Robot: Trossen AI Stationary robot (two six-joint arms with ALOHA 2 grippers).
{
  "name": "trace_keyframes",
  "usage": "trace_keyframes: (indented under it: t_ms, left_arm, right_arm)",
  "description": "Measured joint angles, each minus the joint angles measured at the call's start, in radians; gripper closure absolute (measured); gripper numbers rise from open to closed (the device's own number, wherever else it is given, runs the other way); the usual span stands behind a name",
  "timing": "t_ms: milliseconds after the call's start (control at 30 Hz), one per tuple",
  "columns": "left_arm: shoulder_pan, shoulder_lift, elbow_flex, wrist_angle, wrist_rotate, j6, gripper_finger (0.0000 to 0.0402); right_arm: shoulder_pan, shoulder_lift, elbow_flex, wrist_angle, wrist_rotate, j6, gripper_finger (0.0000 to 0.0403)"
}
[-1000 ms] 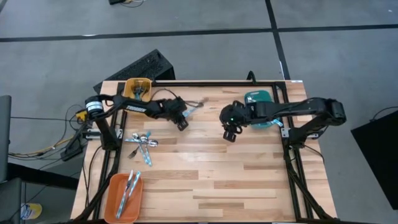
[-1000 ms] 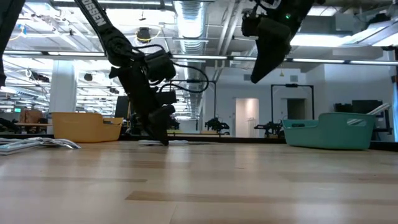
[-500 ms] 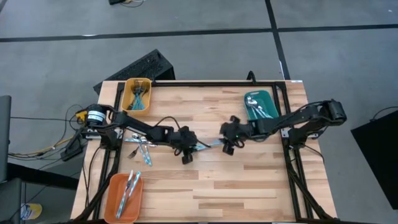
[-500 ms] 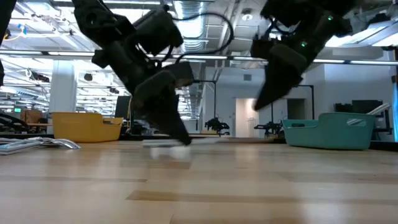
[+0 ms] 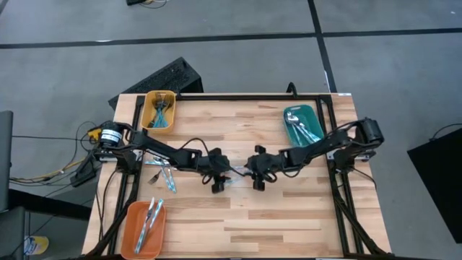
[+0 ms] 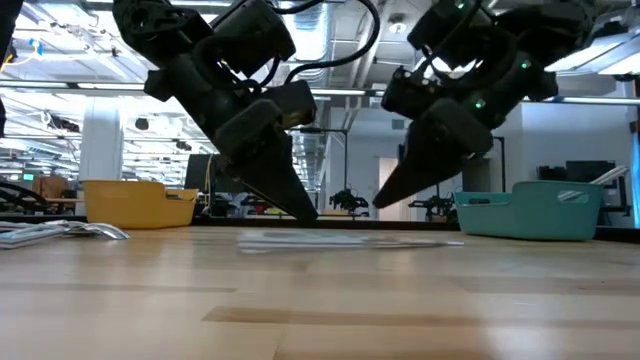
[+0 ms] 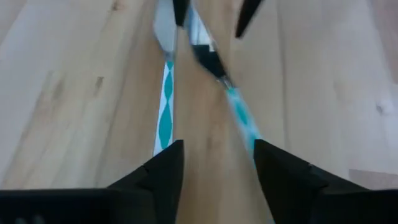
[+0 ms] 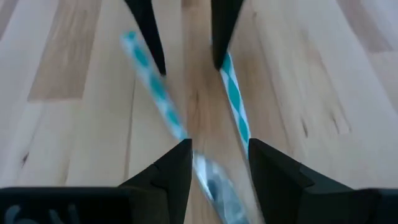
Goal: Sort silverware by color (type)
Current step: Put the white-blue table knife into the orange bin
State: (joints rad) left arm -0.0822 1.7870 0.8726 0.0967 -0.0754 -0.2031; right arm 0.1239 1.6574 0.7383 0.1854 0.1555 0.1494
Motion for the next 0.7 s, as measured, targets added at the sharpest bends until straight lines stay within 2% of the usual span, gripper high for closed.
trace_keyframes:
  t_ms: [133,267,467,600,700]
  left_arm:
    - [0.002,0.0,0.0,-0.001,-0.019,0.0,0.0187]
    - [0.003,-0.001,0.001,-0.001,-0.048,-0.005,0.0172]
    - [0.004,-0.002,0.02,-0.025,-0.086,-0.011,0.0173]
    - [0.004,-0.003,0.081,-0.157,-0.131,0.048,0.0182]
    - [0.004,-0.003,0.127,-0.25,-0.155,0.074,0.0191]
  right_arm:
    - [-0.002,0.044,0.001,0.061,0.0,-0.007,0.0225]
    - [-0.022,0.073,0.001,0.101,-0.001,-0.026,0.0225]
    - [-0.093,0.136,0.008,0.104,-0.008,-0.041,0.0225]
    - [-0.136,0.165,0.018,0.091,-0.085,-0.054,0.0228]
    - [-0.153,0.175,0.038,0.032,-0.101,-0.054,0.0252]
